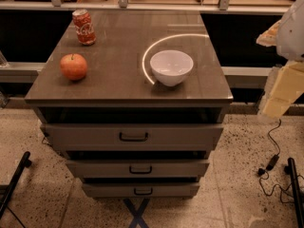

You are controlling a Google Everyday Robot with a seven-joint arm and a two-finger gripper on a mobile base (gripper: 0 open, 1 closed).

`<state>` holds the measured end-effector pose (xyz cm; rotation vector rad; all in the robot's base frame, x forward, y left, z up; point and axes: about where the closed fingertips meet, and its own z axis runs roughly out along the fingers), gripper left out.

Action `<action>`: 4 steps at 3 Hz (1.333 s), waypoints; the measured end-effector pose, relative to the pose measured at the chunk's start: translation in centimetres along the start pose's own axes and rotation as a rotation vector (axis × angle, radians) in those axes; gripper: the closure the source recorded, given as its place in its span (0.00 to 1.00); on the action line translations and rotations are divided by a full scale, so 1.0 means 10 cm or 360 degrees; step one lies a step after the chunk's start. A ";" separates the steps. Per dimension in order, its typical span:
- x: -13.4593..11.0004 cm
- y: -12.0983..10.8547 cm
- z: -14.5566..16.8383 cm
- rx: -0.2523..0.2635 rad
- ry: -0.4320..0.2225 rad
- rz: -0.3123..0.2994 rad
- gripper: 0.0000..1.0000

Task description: Move white bowl near apple

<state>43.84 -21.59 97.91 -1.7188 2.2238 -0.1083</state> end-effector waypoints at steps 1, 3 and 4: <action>0.00 0.00 0.00 0.0002 -0.0001 -0.0001 0.00; -0.37 -0.19 0.39 0.0023 -0.0068 -0.0049 0.00; -0.79 -0.35 0.97 -0.0025 -0.0111 -0.0141 0.00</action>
Offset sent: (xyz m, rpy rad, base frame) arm 0.0309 0.0266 -0.0194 0.0285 -0.0179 0.0349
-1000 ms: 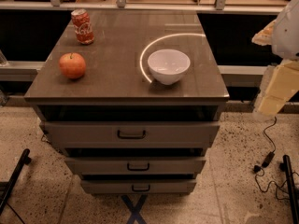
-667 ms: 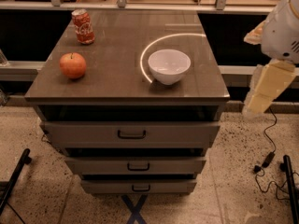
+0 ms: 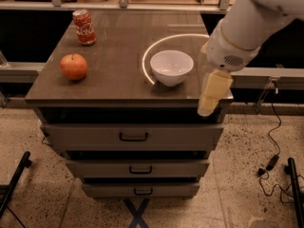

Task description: Move white bowl near apple

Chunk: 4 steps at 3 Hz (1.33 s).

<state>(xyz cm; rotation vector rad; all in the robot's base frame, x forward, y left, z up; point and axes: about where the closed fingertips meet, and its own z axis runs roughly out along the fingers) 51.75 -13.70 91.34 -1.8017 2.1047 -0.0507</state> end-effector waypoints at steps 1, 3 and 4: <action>-0.19 -0.09 0.32 -0.0038 -0.0034 -0.0092 0.00; -0.21 -0.07 0.30 -0.0048 0.0053 -0.0278 0.00; -0.26 -0.24 0.34 -0.0161 0.0174 -0.0639 0.00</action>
Offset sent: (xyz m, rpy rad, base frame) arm 0.0180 0.0210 -0.0207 0.0050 0.0065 0.0587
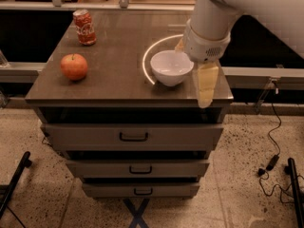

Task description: Move white bowl near apple

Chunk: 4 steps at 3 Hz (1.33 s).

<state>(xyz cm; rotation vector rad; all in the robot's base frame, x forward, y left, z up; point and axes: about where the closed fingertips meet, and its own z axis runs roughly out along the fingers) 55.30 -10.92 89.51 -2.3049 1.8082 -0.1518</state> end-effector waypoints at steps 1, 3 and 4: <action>-0.01 -0.17 0.15 -0.0129 0.0039 -0.0233 0.00; 0.08 -0.34 0.48 -0.0135 0.0046 -0.0458 0.15; 0.13 -0.37 0.54 -0.0074 0.0002 -0.0481 0.47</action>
Offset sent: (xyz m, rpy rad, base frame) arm 0.0523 0.0070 -0.0415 -0.1482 0.0806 0.3533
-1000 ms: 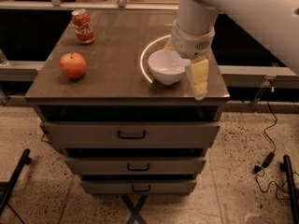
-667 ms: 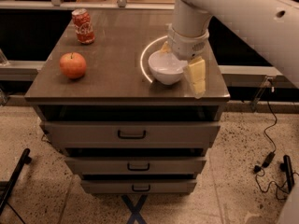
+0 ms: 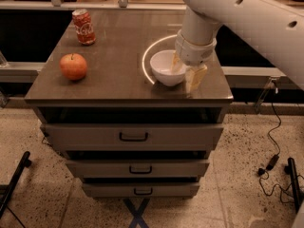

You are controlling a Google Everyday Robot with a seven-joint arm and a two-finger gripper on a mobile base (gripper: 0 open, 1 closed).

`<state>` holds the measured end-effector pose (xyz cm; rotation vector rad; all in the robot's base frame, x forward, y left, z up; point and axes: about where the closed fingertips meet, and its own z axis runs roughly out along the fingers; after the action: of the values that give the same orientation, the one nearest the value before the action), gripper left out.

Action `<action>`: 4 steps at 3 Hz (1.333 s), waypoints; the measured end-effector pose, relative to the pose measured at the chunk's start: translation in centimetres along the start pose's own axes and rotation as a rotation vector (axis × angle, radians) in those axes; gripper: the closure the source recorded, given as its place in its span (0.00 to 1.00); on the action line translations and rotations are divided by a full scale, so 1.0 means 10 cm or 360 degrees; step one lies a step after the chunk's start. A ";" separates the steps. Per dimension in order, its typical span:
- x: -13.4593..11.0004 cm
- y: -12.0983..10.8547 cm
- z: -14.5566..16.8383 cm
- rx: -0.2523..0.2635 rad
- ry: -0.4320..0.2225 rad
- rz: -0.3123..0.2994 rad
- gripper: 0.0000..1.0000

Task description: Move white bowl near apple

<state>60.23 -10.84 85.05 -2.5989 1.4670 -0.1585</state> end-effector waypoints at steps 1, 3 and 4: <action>0.01 0.00 -0.02 0.0034 -0.0003 -0.0012 0.70; -0.48 -0.26 -0.41 0.0205 -0.0029 -0.0201 1.00; -0.74 -0.47 -0.39 0.0276 -0.0112 -0.0258 1.00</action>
Offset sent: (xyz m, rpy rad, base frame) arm -0.0089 0.0350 0.0548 0.0130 -0.1347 0.0962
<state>59.77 -2.41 89.64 -2.5527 1.1640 -0.2006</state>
